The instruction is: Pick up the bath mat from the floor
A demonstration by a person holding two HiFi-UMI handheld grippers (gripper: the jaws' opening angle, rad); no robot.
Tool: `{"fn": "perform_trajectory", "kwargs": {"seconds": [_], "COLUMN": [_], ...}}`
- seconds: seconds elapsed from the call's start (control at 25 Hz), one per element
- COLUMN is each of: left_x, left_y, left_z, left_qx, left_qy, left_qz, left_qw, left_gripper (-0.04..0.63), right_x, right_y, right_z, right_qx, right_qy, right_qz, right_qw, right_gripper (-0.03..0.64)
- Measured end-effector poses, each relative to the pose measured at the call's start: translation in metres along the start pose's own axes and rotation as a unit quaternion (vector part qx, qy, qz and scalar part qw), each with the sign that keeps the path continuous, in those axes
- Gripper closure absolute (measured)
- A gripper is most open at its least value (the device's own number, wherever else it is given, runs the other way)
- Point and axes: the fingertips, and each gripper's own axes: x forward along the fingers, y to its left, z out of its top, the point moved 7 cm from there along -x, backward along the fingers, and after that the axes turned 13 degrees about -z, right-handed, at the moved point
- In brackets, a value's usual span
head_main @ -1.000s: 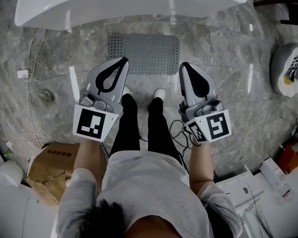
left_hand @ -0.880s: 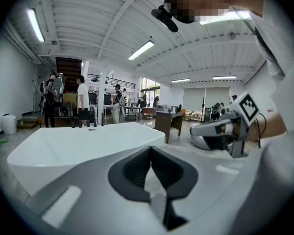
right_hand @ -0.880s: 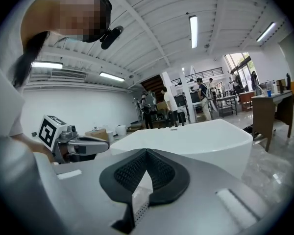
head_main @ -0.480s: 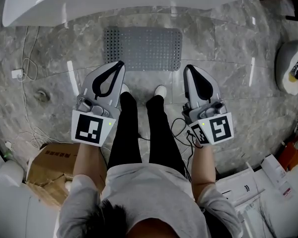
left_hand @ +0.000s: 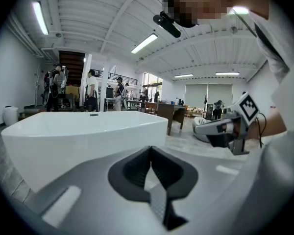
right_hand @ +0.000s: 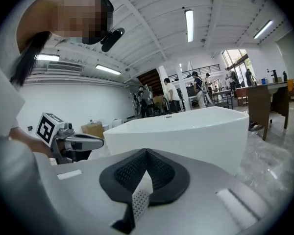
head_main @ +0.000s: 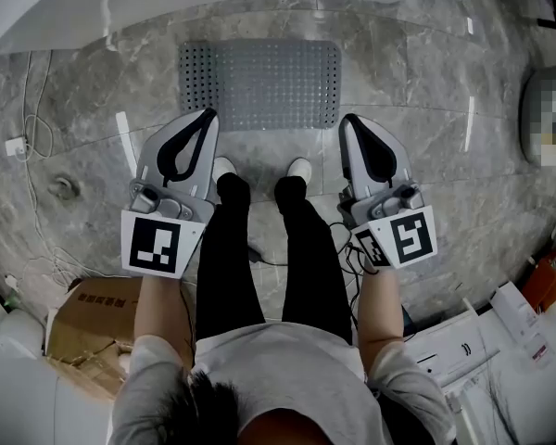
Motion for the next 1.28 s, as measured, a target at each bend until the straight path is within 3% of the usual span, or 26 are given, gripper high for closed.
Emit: {"fn": "perform_trajectory", "kwargs": {"seconds": [0.36, 0.76, 1.28], "left_x": [0.022, 0.059, 0.113], "left_y": [0.021, 0.046, 0.095], "left_z": [-0.092, -0.193, -0.312], "left_qx": [-0.010, 0.039, 0.063], "left_qy": [-0.016, -0.009, -0.034], "left_qz": [0.005, 0.015, 0.020], "left_qw": [0.9998, 0.9991, 0.9973], "left_gripper": [0.595, 0.595, 0.595], "right_x": [0.033, 0.072, 0.144], "right_y": [-0.013, -0.038, -0.065], "right_z": [-0.090, -0.180, -0.298], "right_qx": [-0.007, -0.031, -0.059], "right_qy": [-0.010, -0.039, -0.069], "right_qz": [-0.001, -0.007, 0.002], "right_qw": [1.000, 0.999, 0.996], "right_gripper": [0.615, 0.615, 0.615]}}
